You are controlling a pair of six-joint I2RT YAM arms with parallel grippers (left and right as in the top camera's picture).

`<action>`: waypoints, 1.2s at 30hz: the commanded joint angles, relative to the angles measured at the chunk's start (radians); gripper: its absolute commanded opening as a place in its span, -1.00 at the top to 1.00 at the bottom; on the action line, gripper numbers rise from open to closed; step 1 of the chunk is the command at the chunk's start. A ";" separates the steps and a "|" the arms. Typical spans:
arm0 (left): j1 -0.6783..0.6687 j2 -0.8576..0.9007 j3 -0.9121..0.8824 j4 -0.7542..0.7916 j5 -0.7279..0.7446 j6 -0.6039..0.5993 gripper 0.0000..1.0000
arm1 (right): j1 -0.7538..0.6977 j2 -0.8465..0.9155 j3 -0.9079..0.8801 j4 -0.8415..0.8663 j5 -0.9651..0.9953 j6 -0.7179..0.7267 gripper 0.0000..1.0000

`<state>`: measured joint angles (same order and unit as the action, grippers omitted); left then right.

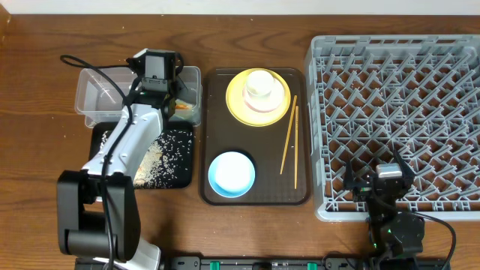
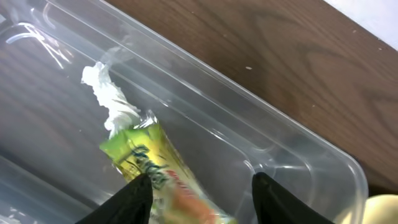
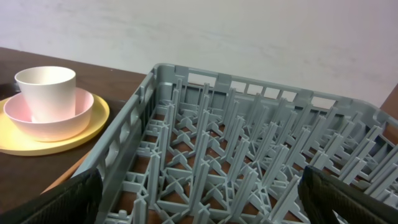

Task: Sort waste into correct bins and load items into the dishwasher rack
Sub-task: 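Move the left gripper over the light-blue bowl and lower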

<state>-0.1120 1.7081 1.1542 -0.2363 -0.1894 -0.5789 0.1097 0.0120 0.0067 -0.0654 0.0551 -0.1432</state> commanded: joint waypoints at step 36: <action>-0.580 -0.362 -0.240 -0.544 0.413 0.028 -0.09 | -0.001 -0.007 -0.001 -0.003 -0.003 -0.004 -0.98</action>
<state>-0.6655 1.3392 0.9245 -0.7944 0.2268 -0.5457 0.1097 0.0120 0.0067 -0.0650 0.0551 -0.1429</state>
